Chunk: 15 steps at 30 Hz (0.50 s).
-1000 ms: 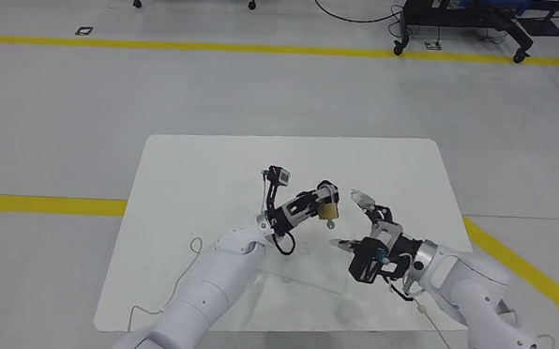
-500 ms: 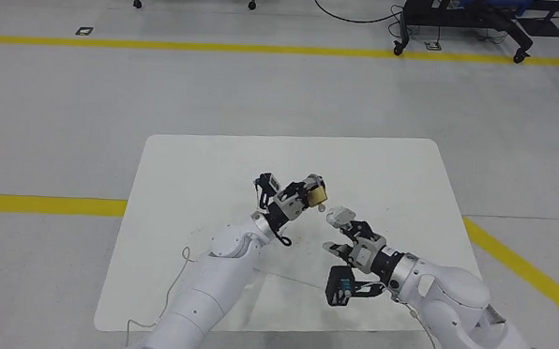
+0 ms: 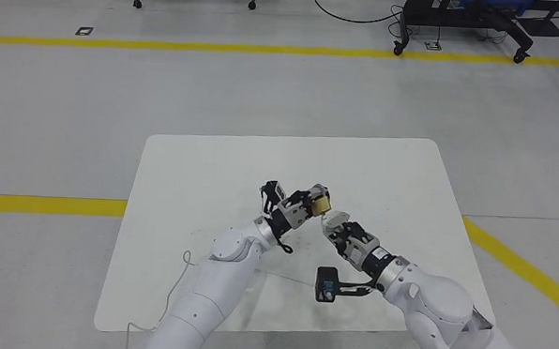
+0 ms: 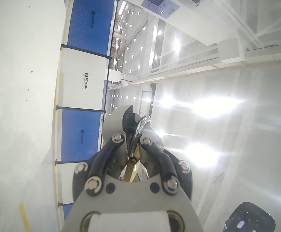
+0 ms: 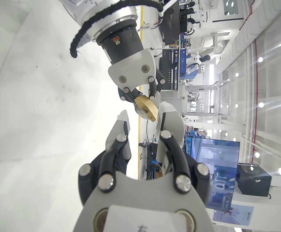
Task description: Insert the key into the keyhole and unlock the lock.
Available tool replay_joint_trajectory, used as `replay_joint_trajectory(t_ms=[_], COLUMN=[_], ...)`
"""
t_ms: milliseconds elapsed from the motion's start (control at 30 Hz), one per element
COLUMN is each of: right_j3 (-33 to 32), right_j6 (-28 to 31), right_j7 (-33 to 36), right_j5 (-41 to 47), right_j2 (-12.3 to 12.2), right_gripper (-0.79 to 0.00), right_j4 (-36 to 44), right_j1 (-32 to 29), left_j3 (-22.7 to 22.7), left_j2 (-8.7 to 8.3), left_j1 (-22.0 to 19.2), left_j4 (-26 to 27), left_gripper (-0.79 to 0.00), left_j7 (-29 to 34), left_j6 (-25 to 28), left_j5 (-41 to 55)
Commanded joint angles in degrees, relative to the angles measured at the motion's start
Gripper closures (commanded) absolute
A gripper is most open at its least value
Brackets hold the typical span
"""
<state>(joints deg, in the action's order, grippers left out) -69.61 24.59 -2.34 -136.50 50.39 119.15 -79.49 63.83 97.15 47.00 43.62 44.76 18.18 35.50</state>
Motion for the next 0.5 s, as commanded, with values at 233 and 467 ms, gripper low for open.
replay_joint_trajectory(t_ms=[233,467], right_j3=[2.77,4.90], right_j6=[1.08,0.69], right_j7=[2.79,6.08], right_j5=[-3.10,-5.17], right_j2=[0.83,1.62], right_gripper=[-0.256,-0.157], right_j4=[-0.58,-0.79], right_j1=[1.62,2.23], left_j3=[0.04,-0.01], left_j2=[-0.13,-0.24], left_j1=[0.75,0.93], left_j4=[0.99,1.08], left_gripper=[0.000,0.000], left_j7=[0.62,1.10], left_j6=[-0.53,-1.05], left_j5=[0.66,0.83])
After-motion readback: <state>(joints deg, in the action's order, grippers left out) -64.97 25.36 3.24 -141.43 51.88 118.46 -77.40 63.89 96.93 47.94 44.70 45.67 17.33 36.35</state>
